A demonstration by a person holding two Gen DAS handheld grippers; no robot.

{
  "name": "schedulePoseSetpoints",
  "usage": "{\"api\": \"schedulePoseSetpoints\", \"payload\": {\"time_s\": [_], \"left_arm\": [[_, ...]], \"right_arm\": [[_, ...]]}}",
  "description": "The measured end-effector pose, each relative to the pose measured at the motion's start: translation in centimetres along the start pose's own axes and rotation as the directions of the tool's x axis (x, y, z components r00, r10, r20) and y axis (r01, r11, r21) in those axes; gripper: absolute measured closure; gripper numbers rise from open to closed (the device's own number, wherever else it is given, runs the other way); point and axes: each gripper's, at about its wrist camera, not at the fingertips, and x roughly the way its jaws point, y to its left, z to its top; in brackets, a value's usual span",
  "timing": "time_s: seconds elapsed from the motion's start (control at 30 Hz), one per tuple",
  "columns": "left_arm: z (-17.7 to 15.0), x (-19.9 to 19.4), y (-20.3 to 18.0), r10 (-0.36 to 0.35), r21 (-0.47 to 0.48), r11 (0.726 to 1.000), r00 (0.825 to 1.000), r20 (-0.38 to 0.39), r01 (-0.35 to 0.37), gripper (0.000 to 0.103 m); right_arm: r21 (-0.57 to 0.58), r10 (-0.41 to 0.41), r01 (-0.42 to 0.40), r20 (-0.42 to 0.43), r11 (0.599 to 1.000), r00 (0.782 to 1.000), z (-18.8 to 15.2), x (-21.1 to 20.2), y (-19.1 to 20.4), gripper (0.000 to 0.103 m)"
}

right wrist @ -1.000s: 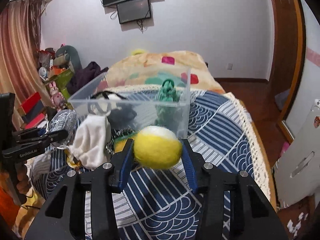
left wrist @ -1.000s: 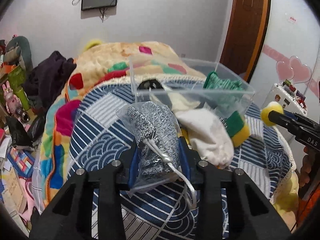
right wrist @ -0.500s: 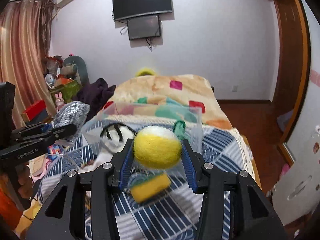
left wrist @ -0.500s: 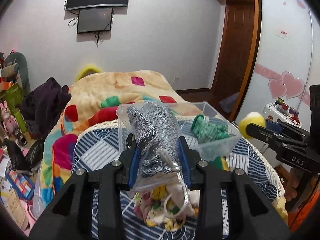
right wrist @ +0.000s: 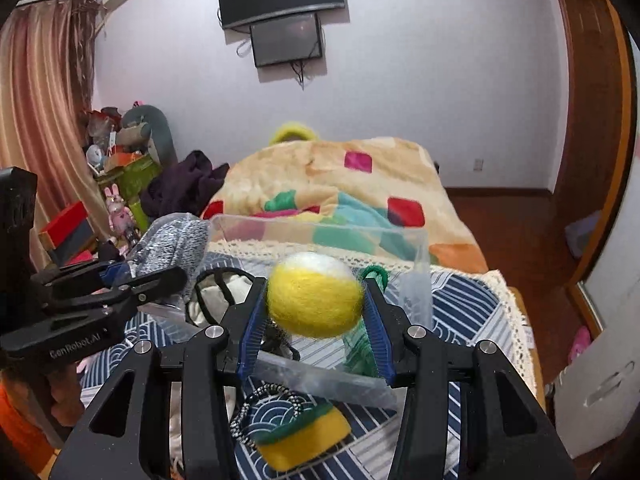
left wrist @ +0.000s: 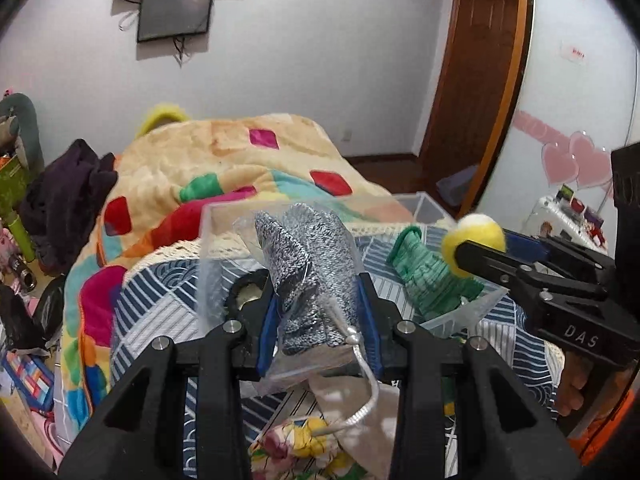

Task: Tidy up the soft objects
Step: 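Carry the grey knit bag into the box with the left tool while the right drops the yellow ball in, then grasp the white drawstring pouch with the left tool while the right grasps the yellow-green sponge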

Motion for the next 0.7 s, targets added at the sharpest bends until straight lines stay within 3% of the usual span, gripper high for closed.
{"api": "schedulePoseSetpoints", "payload": {"time_s": [0.17, 0.5, 0.7], "left_arm": [[-0.1, 2.8, -0.2, -0.002, 0.009, 1.000, 0.998, -0.068, 0.003, 0.067], [-0.2, 4.9, 0.2, -0.004, -0.013, 1.000, 0.992, -0.124, 0.002, 0.066], [-0.5, 4.2, -0.3, 0.012, 0.004, 1.000, 0.993, -0.117, -0.011, 0.057]], "right_arm": [[-0.029, -0.010, 0.008, -0.083, 1.000, 0.996, -0.1, 2.3, 0.4, 0.060], [-0.054, -0.023, 0.014, -0.174, 0.998, 0.985, -0.7, 4.2, 0.3, 0.060], [-0.084, -0.037, 0.022, -0.175, 0.996, 0.984, -0.8, 3.8, 0.6, 0.058]]}}
